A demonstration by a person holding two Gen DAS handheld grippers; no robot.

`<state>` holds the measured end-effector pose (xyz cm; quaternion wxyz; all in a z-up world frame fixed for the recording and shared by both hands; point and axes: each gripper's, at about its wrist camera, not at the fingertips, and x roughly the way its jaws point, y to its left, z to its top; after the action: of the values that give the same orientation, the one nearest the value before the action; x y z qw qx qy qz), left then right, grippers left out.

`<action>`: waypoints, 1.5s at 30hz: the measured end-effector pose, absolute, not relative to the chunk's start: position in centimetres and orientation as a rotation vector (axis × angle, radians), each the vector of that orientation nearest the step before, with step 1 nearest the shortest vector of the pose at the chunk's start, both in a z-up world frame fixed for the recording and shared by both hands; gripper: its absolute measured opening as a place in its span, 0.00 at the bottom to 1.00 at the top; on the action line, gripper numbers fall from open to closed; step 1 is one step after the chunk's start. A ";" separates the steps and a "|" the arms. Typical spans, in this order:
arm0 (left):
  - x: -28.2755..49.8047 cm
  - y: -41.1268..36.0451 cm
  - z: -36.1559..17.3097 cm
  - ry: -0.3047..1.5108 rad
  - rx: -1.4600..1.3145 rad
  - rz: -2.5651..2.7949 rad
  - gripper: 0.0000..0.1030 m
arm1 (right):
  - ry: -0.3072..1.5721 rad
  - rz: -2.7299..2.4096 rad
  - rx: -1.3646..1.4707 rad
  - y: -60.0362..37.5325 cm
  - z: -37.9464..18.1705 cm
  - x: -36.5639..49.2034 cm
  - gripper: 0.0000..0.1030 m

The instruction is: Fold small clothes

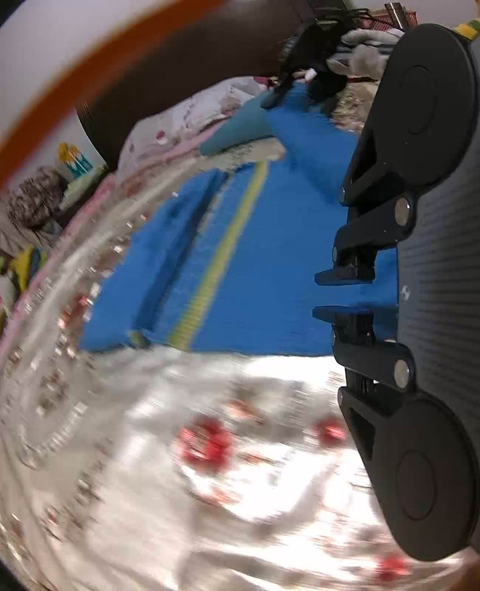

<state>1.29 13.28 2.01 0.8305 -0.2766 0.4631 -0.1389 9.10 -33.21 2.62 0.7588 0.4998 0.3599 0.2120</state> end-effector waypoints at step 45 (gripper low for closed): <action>1.0 10.6 -1.5 1.012 -0.629 -0.389 0.35 | 0.788 0.464 1.185 -34.6 -1.1 8.3 0.11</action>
<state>1.04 10.58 -1.54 0.8100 -0.2942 0.4735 -0.1821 8.29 -34.56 -1.11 0.7329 0.5386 0.3581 0.2109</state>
